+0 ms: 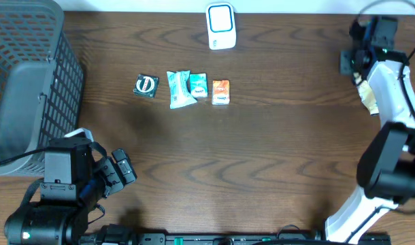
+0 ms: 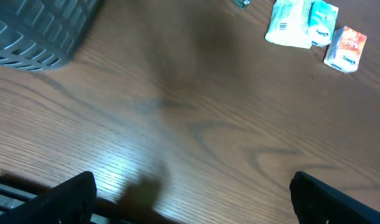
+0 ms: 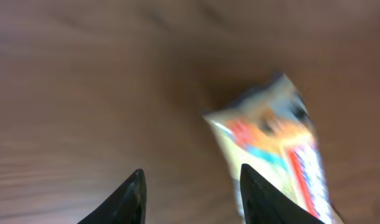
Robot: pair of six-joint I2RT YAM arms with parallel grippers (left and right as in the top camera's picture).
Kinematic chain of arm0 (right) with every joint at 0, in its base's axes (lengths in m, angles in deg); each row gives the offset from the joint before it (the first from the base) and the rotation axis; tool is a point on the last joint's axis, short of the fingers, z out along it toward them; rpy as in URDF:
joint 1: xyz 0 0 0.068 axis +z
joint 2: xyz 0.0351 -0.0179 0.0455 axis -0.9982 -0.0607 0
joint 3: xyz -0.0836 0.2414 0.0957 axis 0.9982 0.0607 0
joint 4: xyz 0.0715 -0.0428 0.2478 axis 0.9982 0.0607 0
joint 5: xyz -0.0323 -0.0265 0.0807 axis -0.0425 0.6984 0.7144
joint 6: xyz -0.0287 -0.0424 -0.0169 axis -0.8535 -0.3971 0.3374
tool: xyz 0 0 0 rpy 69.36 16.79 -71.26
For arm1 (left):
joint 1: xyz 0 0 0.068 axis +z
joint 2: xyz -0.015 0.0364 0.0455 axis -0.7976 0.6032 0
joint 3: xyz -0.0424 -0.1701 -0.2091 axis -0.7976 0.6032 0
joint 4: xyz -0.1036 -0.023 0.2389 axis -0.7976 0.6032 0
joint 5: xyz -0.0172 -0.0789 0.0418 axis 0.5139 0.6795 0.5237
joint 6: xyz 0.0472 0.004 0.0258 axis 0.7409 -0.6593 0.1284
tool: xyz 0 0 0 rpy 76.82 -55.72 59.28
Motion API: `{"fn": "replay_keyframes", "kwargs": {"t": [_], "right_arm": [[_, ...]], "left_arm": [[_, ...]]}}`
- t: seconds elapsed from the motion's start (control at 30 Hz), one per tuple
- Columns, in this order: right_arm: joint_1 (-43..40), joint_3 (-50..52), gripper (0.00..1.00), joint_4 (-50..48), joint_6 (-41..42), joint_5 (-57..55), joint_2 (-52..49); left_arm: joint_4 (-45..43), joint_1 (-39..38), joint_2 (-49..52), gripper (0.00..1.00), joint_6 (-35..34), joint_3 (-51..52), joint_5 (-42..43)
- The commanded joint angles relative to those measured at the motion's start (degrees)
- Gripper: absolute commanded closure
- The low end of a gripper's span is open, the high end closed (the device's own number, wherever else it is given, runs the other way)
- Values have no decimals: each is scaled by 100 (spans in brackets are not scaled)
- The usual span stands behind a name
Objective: Scan the item barcode
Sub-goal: 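Lower the snack bag at the table's right edge and release it, then move the right gripper over the orange Kleenex tissue pack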
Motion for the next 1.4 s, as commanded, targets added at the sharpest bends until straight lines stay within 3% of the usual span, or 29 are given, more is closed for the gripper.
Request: {"fn": "replay_keyframes", "kwargs": {"t": [0.0,0.1,0.23,0.37,0.5,0.67,0.7,0.77,0.87,0.9,1.13,1.3,1.37], "right_arm": [[479,-122,57,136,20,1919,372],[826,-116,57,243,391,2800,363],[1314,-103,60,358,881,3106,291],[1945,-94,33,660,1537,3095,273],[2380,-87,51,688,1611,2774,221],[2763,-87,50,688,2879,1840,11],[2815,-87,42,678,3071,1777,-28],[2918,-87,1,608,3322,1797,-151],[3034,-87,3,529,3344,1794,-221],[3069,-87,13,457,3392,1794,-221],[3209,-85,16,389,3720,1770,-284],[3292,-85,6,374,3724,1775,-586],[3305,-83,20,402,3727,1775,-688]], "left_arm": [[15,-13,2,2,-33,-4,-33],[15,-13,2,2,-33,-4,-33],[15,-13,2,2,-33,-4,-33],[15,-13,2,2,-33,-4,-33],[15,-13,2,2,-33,-4,-33],[15,-13,2,2,-33,-4,-33],[15,-13,2,2,-33,-4,-33],[15,-13,2,2,-33,-4,-33],[15,-13,2,3,-33,-4,-33],[15,-13,2,2,-33,-4,-33],[15,-13,2,2,-33,-4,-33],[15,-13,2,2,-33,-4,-33],[15,-13,2,2,-33,-4,-33]]}}
